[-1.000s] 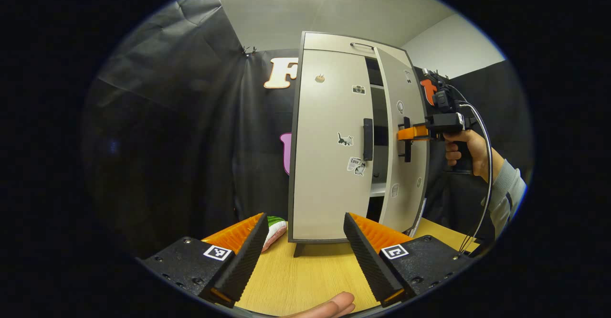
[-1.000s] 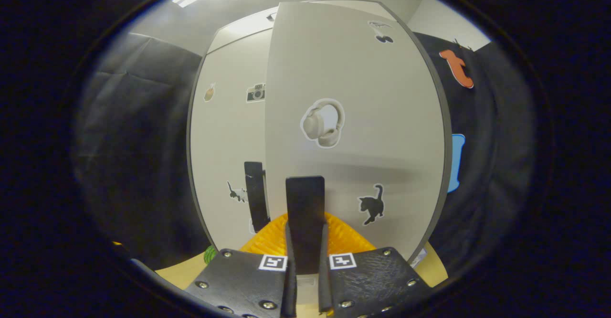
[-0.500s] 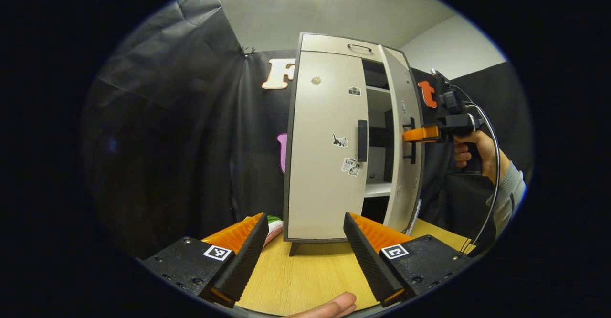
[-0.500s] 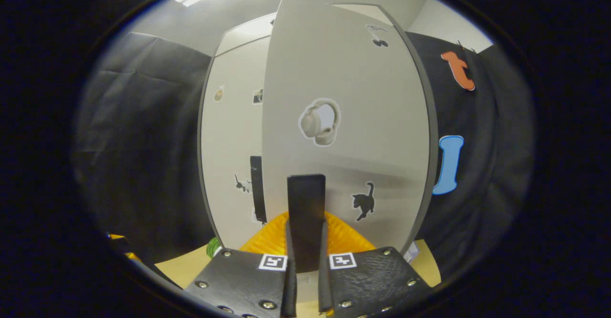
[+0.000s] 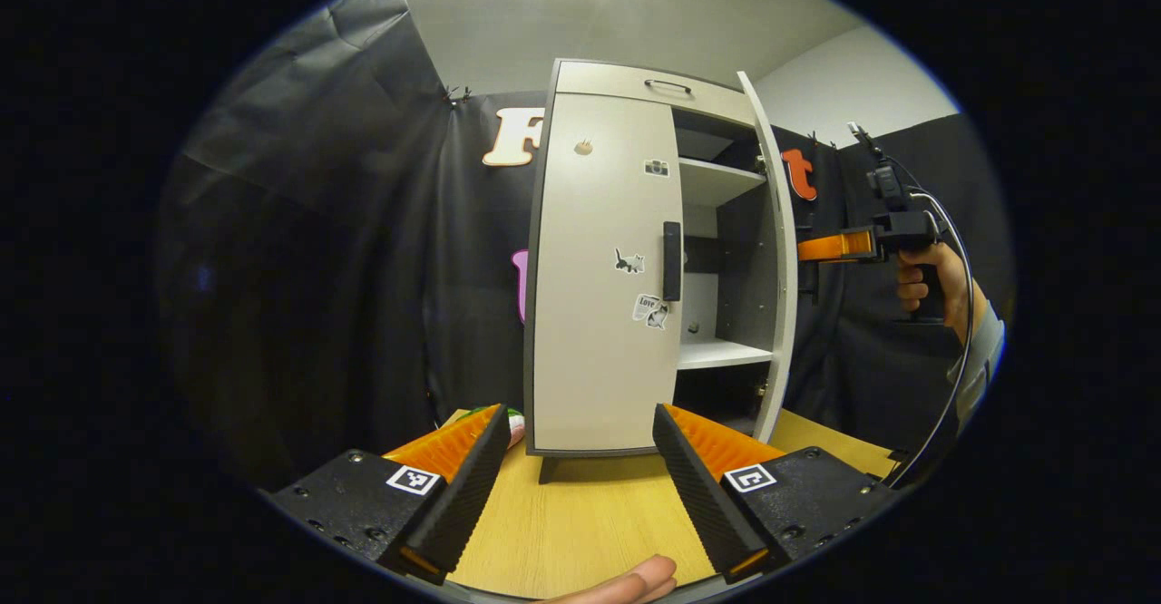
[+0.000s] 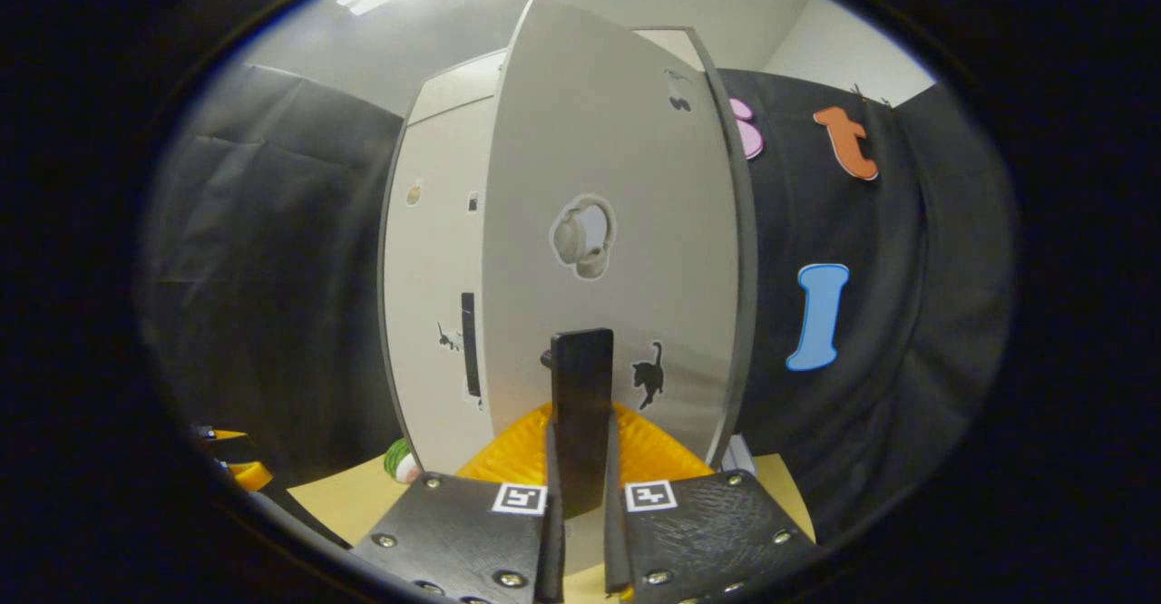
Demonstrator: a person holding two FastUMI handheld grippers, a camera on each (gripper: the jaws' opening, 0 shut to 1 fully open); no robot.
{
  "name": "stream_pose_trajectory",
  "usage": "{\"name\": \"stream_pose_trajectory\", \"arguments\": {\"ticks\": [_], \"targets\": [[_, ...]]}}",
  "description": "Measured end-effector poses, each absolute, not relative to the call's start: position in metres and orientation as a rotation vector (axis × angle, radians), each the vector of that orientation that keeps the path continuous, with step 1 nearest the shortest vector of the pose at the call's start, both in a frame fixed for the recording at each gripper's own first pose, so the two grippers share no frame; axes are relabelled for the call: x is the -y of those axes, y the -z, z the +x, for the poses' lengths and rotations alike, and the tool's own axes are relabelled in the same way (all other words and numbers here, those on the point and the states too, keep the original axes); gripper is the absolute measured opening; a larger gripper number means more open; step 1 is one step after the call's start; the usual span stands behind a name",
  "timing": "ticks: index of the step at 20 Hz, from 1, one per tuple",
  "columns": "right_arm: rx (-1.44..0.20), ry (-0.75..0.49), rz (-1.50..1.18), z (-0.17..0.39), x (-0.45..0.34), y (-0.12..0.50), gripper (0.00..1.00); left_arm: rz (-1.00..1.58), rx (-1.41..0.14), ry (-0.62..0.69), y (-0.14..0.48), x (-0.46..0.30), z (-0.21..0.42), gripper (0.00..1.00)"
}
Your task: Open the right door of the double-door shoe cabinet with the right hand, and open the left door with the left hand.
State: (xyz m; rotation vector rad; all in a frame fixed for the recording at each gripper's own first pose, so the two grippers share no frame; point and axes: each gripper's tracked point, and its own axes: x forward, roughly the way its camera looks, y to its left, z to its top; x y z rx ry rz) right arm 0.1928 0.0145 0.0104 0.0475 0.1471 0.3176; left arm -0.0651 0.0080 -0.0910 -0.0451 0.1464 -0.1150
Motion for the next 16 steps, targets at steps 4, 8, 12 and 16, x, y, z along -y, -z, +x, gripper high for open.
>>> {"name": "stream_pose_trajectory", "arguments": {"ticks": [4, 8, 12, 16], "targets": [[-0.136, -0.279, 0.052, 0.188, 0.004, -0.012, 0.17, -0.044, -0.15, 0.142, 0.091, 0.007, -0.071, 0.98], [-0.133, -0.257, 0.064, 0.187, 0.013, -0.012, 0.17, -0.049, -0.139, 0.17, 0.088, 0.023, -0.073, 0.98], [-0.122, -0.238, 0.073, 0.186, 0.024, -0.011, 0.16, -0.037, -0.154, 0.182, 0.094, 0.03, -0.072, 0.98], [-0.12, -0.198, 0.084, 0.192, 0.04, -0.007, 0.16, -0.04, -0.181, 0.184, 0.104, 0.034, -0.069, 0.98]]}}
